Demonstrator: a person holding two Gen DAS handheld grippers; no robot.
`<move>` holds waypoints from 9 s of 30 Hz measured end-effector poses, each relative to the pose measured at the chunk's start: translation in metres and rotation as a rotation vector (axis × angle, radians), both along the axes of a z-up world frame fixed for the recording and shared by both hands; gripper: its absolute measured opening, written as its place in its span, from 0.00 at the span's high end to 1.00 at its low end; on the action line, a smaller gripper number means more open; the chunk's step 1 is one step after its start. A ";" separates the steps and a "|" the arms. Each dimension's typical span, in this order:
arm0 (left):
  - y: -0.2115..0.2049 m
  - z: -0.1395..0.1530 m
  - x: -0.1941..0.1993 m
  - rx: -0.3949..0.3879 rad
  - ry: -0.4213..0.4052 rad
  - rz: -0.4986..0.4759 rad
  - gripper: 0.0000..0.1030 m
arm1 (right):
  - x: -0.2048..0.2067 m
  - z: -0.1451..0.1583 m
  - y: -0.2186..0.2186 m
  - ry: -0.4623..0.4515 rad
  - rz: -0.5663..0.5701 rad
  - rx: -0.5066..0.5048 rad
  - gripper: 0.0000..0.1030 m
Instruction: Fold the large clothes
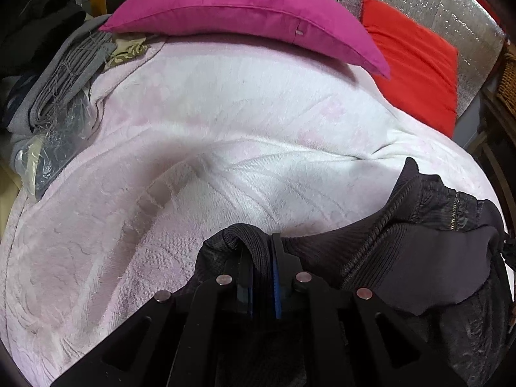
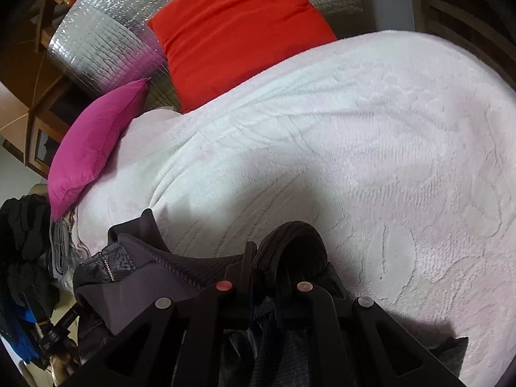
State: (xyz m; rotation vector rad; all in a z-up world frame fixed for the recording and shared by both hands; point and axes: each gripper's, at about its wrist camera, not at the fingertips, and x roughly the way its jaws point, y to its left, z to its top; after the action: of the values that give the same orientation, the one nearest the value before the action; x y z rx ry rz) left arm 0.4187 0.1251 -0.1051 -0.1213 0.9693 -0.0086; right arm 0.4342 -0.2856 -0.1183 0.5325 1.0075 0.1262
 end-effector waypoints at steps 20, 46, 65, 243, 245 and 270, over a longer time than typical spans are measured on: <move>0.055 0.065 -0.049 -0.018 -0.250 0.060 0.14 | -0.043 0.057 -0.046 -0.152 0.075 0.012 0.00; 0.013 -0.013 -0.021 0.064 0.008 -0.152 0.86 | -0.034 0.008 -0.025 0.019 0.173 -0.213 0.91; 0.053 0.042 -0.126 -0.068 -0.172 -0.136 0.30 | -0.125 0.023 -0.059 -0.035 0.161 -0.040 0.38; 0.088 -0.038 -0.129 -0.570 0.088 -0.039 0.15 | -0.173 -0.026 -0.101 0.030 0.100 0.208 0.11; 0.085 -0.040 -0.127 -0.564 0.093 -0.046 0.33 | -0.169 -0.027 -0.098 0.037 0.116 0.190 0.24; 0.029 0.032 -0.118 -0.303 -0.012 -0.147 0.86 | -0.166 0.065 -0.044 -0.051 0.257 -0.002 0.87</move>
State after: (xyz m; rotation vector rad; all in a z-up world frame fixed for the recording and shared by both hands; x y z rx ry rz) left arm 0.3007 0.1538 -0.0727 -0.3279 0.9582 -0.2916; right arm 0.2686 -0.3300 -0.0534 0.3946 1.0233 0.3659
